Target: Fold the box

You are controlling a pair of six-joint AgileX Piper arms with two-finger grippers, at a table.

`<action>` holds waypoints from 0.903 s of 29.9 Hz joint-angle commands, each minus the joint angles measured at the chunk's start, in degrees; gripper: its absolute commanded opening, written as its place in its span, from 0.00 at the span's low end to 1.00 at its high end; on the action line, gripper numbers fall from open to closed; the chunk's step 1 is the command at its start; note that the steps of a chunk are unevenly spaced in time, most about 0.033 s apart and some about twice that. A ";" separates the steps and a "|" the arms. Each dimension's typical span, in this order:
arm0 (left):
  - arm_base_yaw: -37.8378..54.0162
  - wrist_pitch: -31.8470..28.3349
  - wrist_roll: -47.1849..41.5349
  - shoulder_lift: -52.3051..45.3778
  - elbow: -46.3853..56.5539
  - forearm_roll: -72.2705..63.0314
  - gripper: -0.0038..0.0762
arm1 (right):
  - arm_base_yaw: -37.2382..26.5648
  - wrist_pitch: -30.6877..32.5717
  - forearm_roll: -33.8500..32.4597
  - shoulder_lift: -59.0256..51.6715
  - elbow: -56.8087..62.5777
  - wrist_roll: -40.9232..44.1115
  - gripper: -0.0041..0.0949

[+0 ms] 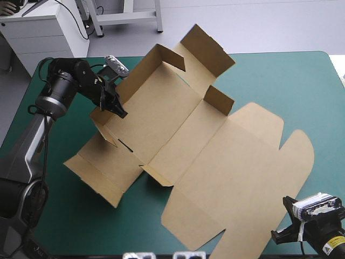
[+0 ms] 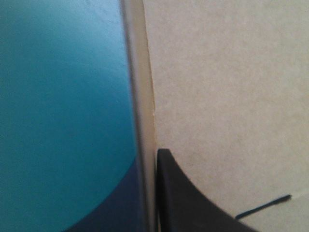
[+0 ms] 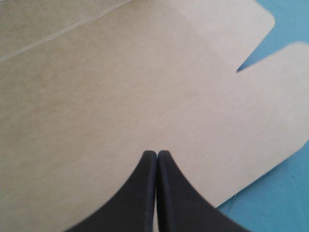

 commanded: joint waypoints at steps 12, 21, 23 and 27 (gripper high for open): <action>-23.04 -9.75 -3.68 -3.43 -2.49 37.90 0.04 | -0.25 -5.38 -0.21 0.85 -1.81 -0.04 0.02; -35.49 -8.48 -4.24 -4.15 0.50 51.18 0.04 | -0.25 -6.85 -1.80 0.85 -1.81 0.17 0.02; -36.26 -8.62 -4.24 -5.39 3.38 51.74 0.04 | -0.25 -6.85 -1.80 0.85 -1.81 0.17 0.02; -36.47 -12.28 -5.15 -9.26 12.06 54.35 0.04 | -0.25 -6.96 -1.80 0.85 -1.81 0.17 0.02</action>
